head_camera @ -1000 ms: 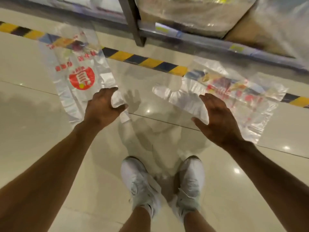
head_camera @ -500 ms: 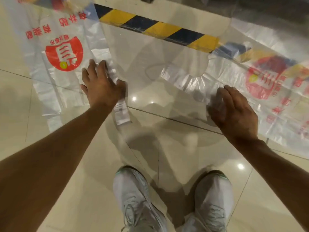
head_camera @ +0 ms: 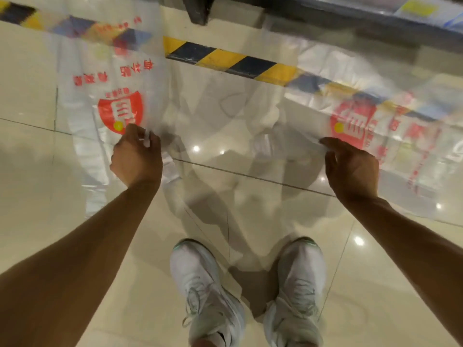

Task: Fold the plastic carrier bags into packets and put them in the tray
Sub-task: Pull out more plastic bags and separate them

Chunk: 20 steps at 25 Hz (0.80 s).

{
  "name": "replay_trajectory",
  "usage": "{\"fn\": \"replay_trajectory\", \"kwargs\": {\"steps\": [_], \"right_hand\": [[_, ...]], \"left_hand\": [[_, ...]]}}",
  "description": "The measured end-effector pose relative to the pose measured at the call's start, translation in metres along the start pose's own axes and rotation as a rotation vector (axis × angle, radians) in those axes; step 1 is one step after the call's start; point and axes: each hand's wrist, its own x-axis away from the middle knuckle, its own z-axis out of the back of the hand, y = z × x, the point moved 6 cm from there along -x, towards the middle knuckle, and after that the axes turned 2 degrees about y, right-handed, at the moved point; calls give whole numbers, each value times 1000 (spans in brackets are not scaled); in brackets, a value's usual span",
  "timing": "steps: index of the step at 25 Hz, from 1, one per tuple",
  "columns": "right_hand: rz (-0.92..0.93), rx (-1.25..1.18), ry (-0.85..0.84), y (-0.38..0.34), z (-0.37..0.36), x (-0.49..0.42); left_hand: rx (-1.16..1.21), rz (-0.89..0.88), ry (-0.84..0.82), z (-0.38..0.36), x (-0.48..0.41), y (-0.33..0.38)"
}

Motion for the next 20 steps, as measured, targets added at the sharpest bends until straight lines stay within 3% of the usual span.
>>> {"fn": "replay_trajectory", "kwargs": {"steps": [7, 11, 20], "right_hand": [[-92, -70, 90, -43, 127, 63], [-155, -136, 127, -77, 211, 96], [-244, -356, 110, -132, 392, 141]], "left_hand": [[101, 19, -70, 125, 54, 38], [146, -95, -113, 203, 86, 76], [444, -250, -414, 384, 179, 174]]}}
